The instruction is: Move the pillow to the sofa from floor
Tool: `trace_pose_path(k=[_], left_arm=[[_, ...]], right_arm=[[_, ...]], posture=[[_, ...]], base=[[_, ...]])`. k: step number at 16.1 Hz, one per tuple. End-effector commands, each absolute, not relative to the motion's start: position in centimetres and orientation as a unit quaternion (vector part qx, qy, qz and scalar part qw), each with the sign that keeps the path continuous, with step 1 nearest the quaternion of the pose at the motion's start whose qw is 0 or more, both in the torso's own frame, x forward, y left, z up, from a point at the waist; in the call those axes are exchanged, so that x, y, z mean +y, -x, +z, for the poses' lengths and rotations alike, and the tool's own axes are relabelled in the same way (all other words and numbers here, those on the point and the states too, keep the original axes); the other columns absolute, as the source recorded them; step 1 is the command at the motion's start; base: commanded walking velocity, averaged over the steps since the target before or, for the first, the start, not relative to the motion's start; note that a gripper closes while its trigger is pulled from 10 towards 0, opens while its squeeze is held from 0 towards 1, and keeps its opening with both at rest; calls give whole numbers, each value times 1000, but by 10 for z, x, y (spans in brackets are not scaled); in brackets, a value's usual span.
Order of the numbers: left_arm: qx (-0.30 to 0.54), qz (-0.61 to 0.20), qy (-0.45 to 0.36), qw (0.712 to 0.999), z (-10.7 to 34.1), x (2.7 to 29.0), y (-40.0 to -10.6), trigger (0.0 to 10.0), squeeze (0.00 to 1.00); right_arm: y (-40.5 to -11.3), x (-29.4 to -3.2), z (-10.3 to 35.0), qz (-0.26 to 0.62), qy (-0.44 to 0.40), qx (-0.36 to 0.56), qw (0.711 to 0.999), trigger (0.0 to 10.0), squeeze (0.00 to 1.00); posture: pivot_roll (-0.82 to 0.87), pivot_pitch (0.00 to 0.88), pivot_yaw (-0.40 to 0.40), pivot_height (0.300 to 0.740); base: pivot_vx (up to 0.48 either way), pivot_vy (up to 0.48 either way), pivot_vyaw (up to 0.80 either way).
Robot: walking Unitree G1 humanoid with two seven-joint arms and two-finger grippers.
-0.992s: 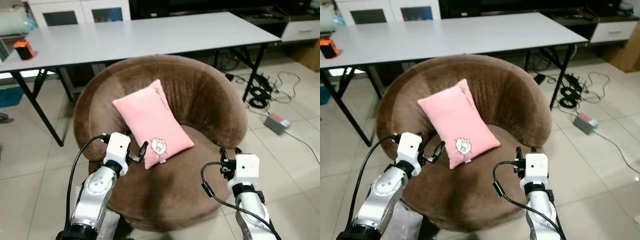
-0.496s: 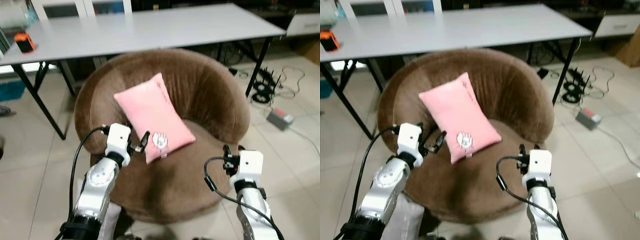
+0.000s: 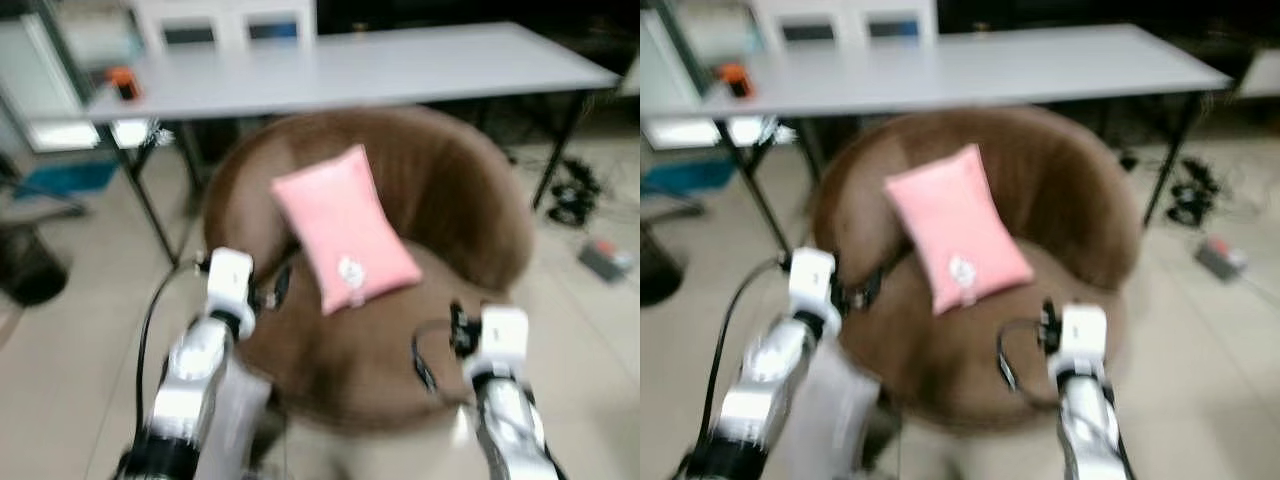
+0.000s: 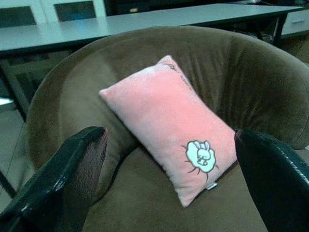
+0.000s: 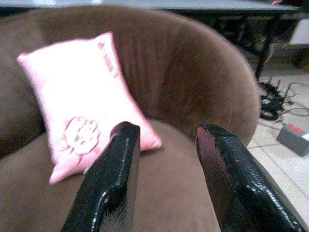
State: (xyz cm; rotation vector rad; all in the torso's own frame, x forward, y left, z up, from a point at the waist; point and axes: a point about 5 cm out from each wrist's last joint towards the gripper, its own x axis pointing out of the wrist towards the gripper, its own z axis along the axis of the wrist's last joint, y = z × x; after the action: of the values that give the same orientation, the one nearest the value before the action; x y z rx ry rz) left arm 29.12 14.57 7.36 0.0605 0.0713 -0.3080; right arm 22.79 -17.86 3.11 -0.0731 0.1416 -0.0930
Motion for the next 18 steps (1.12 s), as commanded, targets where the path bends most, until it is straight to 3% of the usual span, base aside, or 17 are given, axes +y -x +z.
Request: trace_pose_path(k=[1,4,13,18], left_arm=[[36,-150,-30,988,75,147,-293,10000,39],[40,-151,-28,987,72,147,-290,10000,27],[40,-149,-12,988,72,147,-290,10000,31],[42,-150,-5,988,72,146,-290,10000,39]], right_arm=[[-230,-174,32,-42,32,69,996,10000,0],[-229,-174,30,-40,33,74,996,10000,0],[-222,-176,22,-45,33,90,994,10000,0],[-215,-178,18,-49,35,99,993,10000,0]], posture=[[26,0,41,740],[24,0,41,740],[23,0,42,740],[10,6,45,740]], base=[[0,0,0],[0,0,0],[-354,0,0],[0,0,0]])
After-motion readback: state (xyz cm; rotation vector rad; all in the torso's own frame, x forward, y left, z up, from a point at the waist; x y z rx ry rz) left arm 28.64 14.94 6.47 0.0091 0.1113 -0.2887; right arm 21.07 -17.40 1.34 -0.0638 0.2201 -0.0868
